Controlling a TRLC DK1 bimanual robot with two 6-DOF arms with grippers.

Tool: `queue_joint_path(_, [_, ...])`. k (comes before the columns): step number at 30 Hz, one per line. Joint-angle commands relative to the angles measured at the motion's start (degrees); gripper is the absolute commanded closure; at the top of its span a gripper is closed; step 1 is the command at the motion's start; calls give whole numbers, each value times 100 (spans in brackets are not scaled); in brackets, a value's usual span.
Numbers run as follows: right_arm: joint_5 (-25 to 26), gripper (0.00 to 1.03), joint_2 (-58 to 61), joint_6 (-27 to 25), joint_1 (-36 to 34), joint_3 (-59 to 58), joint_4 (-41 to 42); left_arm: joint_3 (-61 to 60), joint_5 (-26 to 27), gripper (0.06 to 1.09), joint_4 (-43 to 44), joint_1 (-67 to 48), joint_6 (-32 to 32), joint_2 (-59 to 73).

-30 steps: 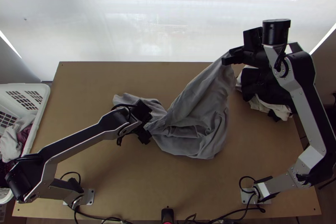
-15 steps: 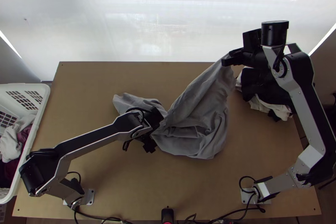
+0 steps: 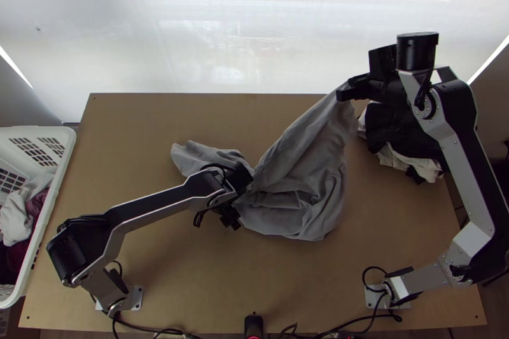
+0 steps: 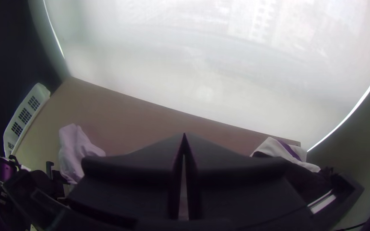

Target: Fold the t-shirt

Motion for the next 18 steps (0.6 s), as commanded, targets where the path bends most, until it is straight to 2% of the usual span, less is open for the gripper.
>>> queue_joint_path(1, [4,100,-95,44,16,-141,-19,120,-23,83,392,244,95,147])
queue_joint_path(3, [13,100,-130,53,16,-194,-19,182,-85,106,462,358,112,129])
queue_joint_path(9, [13,100,-218,106,25,-194,-19,551,-138,105,199,762,209,-354])
queue_joint_path(15, [127,100,-324,79,34,193,-19,1931,-138,105,-399,1685,209,-873])
queue_joint_path(18, [338,100,-403,-158,218,404,-19,2642,-146,105,-522,2221,156,-1093])
